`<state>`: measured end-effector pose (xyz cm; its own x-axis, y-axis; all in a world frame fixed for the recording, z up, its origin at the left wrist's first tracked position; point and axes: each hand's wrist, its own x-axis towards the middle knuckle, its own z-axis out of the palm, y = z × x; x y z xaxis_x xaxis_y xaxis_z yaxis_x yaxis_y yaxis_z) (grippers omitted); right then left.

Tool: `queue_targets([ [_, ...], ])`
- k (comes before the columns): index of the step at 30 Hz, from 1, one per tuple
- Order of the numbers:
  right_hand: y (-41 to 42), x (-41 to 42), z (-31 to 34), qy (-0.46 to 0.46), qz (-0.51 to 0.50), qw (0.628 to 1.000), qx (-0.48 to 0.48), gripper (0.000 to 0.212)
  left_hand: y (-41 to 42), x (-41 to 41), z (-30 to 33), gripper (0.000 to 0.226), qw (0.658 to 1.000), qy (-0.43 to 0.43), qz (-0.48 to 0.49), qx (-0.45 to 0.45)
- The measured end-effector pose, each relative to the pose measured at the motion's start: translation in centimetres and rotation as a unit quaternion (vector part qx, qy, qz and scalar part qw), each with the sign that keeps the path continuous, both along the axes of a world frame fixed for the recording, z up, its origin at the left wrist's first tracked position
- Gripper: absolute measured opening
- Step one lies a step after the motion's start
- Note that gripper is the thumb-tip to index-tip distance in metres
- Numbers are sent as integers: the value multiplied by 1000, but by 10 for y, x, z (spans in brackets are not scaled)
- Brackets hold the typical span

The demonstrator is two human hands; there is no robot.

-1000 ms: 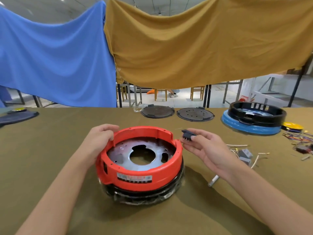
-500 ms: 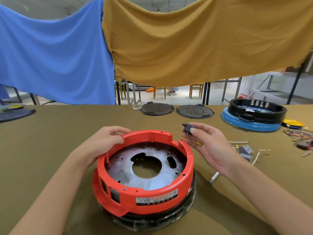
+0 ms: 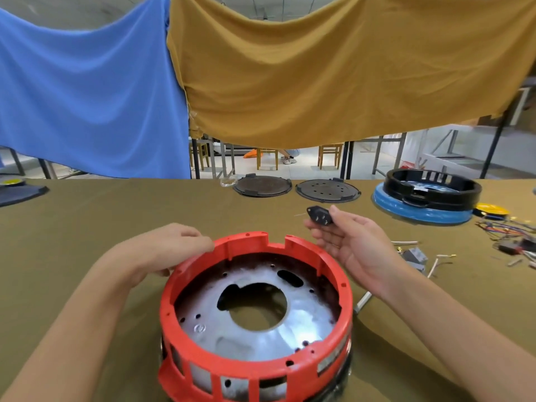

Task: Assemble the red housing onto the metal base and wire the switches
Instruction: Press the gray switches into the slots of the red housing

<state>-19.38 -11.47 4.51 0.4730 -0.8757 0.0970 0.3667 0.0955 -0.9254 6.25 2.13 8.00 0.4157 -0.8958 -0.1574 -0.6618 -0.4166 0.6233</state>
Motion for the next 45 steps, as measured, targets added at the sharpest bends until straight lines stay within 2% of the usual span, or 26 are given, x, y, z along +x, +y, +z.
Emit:
queue_targets([
  [3, 2, 1, 1, -2, 17, 1000, 0, 23, -7, -5, -6, 14, 995, 8, -43, -92],
  [6, 4, 1, 3, 8, 20, 1000, -4, 20, -13, -10, -14, 27, 987, 48, -117, -103],
  [8, 5, 2, 4, 47, 17, 998, -34, 22, -14, -9, -16, 29, 982, 72, -139, -108],
  [10, 6, 3, 6, 89, 3, 994, -66, 24, -13, -6, -16, 24, 981, 69, -142, -110],
  [13, 6, 10, 13, 101, 26, 991, -83, 22, -13, -4, -17, 12, 981, 55, -150, -112],
  [16, 5, 21, 26, 137, 60, 977, -153, 17, -15, -4, -19, 12, 979, 39, -151, -134],
  [20, 9, 36, 27, 199, 68, 940, -268, 34, -19, -3, -18, 11, 962, 40, -133, -236],
  [24, 12, 39, 20, 147, 57, 941, -299, 39, -23, -10, -19, 19, 943, 53, -181, -275],
  [27, 14, 38, 18, 130, 60, 931, -336, 30, -24, -16, -18, 25, 934, 32, -221, -280],
  [33, 18, 41, 18, 134, 64, 929, -339, 21, -22, -24, -14, 10, 909, -30, -224, -350],
  [37, 22, 41, 19, 151, 65, 921, -352, 25, -21, -28, -13, 8, 904, 26, -220, -365],
  [41, 26, 42, 22, 199, 87, 904, -368, 30, -22, -27, -13, 16, 894, 60, -220, -385],
  [45, 28, 41, 24, 209, 109, 910, -341, 29, -21, -27, -14, 27, 898, 88, -236, -361],
])
